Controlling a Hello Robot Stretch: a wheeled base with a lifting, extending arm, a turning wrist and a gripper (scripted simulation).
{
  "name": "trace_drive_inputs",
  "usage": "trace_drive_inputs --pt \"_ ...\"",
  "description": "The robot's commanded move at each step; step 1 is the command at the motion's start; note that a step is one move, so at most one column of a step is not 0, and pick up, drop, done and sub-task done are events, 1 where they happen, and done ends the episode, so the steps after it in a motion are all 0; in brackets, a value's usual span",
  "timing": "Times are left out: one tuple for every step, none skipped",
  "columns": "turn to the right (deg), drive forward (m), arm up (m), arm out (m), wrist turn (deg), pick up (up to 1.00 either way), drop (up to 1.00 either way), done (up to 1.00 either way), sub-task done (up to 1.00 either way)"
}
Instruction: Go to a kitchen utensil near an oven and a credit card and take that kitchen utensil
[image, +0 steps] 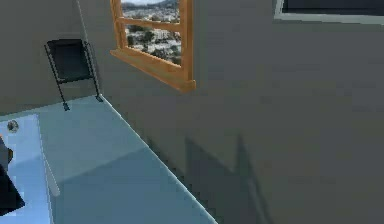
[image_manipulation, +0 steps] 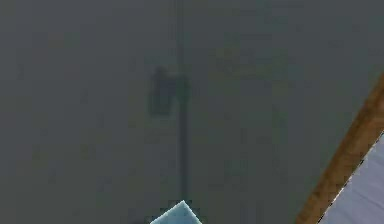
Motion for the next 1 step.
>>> trace_drive_inputs --pt "-27.0 0.00 0.00 0.00 0.0 0.00 0.00 0.00 0.00"
